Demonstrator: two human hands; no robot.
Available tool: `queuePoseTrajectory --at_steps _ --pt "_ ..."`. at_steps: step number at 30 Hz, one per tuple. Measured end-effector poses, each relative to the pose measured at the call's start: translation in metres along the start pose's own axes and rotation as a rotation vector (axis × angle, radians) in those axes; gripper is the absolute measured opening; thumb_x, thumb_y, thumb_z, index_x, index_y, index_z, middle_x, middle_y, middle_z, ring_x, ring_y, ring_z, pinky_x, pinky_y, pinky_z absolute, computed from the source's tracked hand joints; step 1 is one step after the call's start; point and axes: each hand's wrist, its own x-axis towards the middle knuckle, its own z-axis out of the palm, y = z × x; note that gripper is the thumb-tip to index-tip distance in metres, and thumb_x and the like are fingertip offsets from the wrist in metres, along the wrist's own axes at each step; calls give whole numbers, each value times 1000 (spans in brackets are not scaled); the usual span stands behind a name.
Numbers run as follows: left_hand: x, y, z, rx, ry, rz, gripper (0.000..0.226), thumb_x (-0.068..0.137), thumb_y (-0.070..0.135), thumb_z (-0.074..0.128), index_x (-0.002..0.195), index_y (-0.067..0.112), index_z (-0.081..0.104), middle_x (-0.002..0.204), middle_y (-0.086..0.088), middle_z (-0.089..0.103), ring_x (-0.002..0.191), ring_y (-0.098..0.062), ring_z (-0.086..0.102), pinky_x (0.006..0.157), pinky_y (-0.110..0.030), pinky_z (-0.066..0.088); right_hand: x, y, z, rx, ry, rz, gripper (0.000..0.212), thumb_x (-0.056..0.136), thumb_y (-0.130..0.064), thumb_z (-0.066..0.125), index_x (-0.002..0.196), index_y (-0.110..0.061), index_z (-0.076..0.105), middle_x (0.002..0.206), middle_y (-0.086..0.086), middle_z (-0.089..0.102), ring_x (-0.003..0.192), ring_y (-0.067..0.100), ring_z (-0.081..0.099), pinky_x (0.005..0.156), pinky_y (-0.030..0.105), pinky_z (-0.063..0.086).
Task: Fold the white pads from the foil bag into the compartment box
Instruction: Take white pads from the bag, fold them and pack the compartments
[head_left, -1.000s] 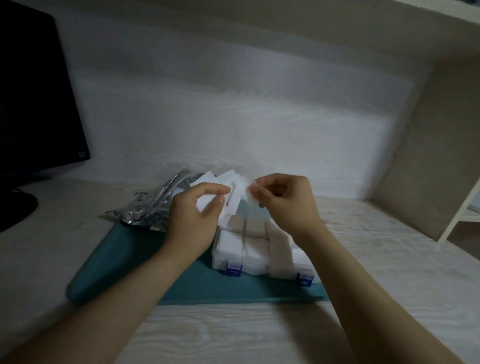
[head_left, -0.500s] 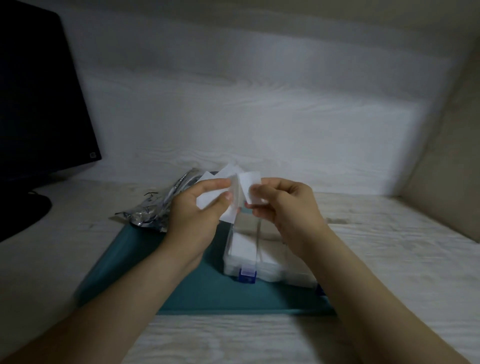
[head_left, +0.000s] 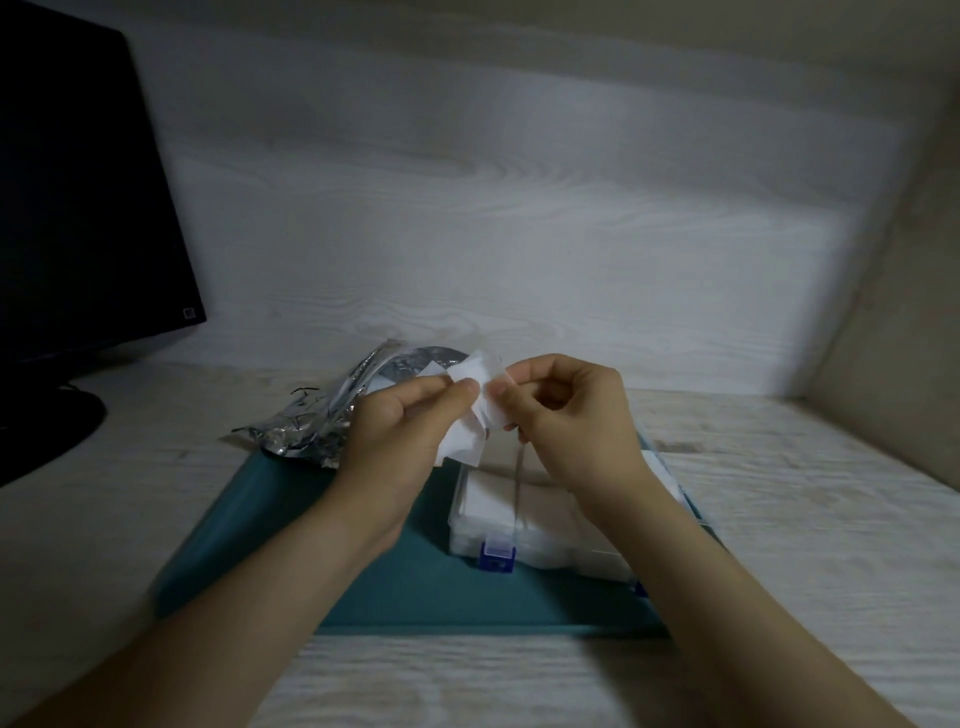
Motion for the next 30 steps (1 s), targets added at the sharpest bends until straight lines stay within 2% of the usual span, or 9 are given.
queuePoseTrajectory --at_steps 3,5,7,10,12,17,22,27,30 --pt "0 1 1 22 16 -9 19 103 22 66 110 13 82 107 -5 81 111 -27 75 109 -53 53 0 5 0 -40 46 -35 5 91 -14 82 91 -12 78 77 2 78 68 12 73 63 23 55" --pt "1 1 1 63 22 19 20 104 21 65 116 14 80 111 2 81 112 -17 75 107 -41 55 -2 5 -2 -33 100 -29 6 90 -20 83 90 -15 79 80 1 79 75 18 75 70 29 61" --pt "-1 2 1 102 23 43 18 105 19 64 113 17 80 108 8 81 108 -9 75 99 -28 54 -5 2 -5 89 109 -1 11 89 -22 84 91 -12 80 79 3 78 69 20 71 68 28 60" --pt "-3 3 1 159 -13 58 21 106 17 61 109 19 82 105 7 82 105 -12 76 98 -33 55 -10 -1 -8 207 7 22 18 88 -19 84 93 -3 79 62 2 64 51 10 50 54 22 44" --pt "-5 4 1 190 -65 60 23 106 17 60 105 17 82 104 3 82 106 -18 75 102 -38 56 -12 1 -6 187 -27 21 19 88 -14 83 93 3 77 55 -3 57 46 5 46 50 17 42" --pt "-6 6 3 233 -75 100 23 108 17 59 100 19 82 104 5 81 110 -14 73 103 -33 54 -12 8 -5 79 35 -4 18 86 -19 86 90 -5 77 59 -1 62 47 5 49 50 18 43" --pt "-6 8 4 213 -112 87 26 110 21 56 104 14 81 105 -5 81 111 -27 72 102 -40 54 -9 12 -5 -31 81 -48 17 85 -23 88 95 -15 78 65 3 71 54 8 60 58 25 51" --pt "-8 12 3 291 -117 156 21 107 24 61 101 23 81 103 15 80 106 0 70 89 -7 47 -8 16 -7 -114 39 -78 23 85 -31 88 104 -22 80 72 4 75 62 10 66 66 33 59" --pt "-5 7 -1 326 -118 183 24 109 24 57 104 19 81 103 6 80 107 -12 71 94 -21 52 -11 14 -7 -172 -21 -135 12 93 -27 81 104 -23 82 72 -1 76 61 7 64 62 32 57"
